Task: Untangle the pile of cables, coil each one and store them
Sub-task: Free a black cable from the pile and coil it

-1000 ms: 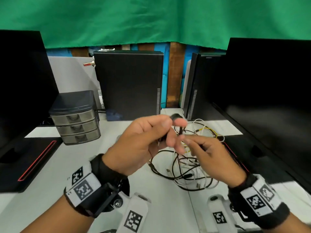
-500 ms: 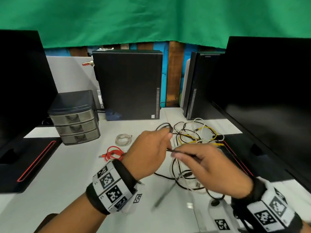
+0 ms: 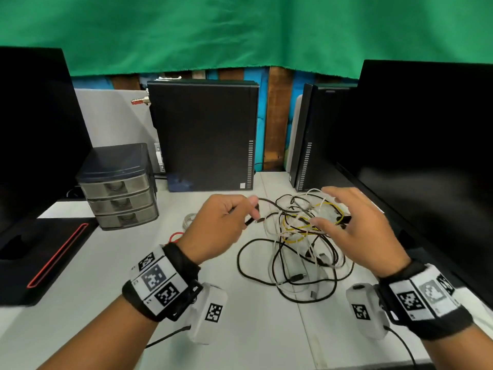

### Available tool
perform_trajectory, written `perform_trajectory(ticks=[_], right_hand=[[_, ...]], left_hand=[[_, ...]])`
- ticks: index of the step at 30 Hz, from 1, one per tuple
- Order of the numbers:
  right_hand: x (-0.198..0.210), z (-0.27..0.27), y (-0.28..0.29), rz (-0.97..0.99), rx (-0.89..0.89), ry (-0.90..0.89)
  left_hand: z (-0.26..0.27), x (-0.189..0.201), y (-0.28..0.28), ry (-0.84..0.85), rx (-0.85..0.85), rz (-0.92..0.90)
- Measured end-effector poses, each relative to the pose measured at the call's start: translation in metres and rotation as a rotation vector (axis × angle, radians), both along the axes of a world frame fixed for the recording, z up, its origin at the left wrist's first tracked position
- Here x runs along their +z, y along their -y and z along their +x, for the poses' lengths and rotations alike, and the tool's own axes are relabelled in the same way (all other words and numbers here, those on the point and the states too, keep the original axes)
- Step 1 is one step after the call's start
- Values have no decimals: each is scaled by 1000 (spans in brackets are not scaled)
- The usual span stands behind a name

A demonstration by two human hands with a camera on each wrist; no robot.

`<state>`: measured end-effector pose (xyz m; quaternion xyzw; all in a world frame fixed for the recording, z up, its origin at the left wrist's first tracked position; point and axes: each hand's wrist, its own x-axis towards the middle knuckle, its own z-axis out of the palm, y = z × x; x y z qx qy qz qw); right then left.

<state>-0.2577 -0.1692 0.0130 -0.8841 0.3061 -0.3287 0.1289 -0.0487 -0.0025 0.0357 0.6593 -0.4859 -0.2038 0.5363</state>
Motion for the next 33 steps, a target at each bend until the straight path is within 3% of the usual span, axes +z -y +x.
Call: perform_trajectory(ticks=[4,10,15,17,20,24,28,33], right_hand=[[-7,-1,7,42,-58,4],[-12,22,-29,312,202,121],[-21,29,-40,350,229,73],[-26,32,-36,393,219,131],[-39,32,-14,526,133,149],[-66,24,27,569,-35,42],[-90,5,62,736,-232,-31],[-78,-3,71,809,-308,-51]], left_hand=[[12,12,-4,-151,109,-27],[9,21,-9,-212,30,-24],[-1,28,-13,-218,-16,-91],[-2,34,-16,-277,-51,-162],[8,47,-21,-378,-57,-295],[43,65,-28,-530,36,-460],[87,90,-41,-715,127,-681],[104,99,-48,-639,135,-629]])
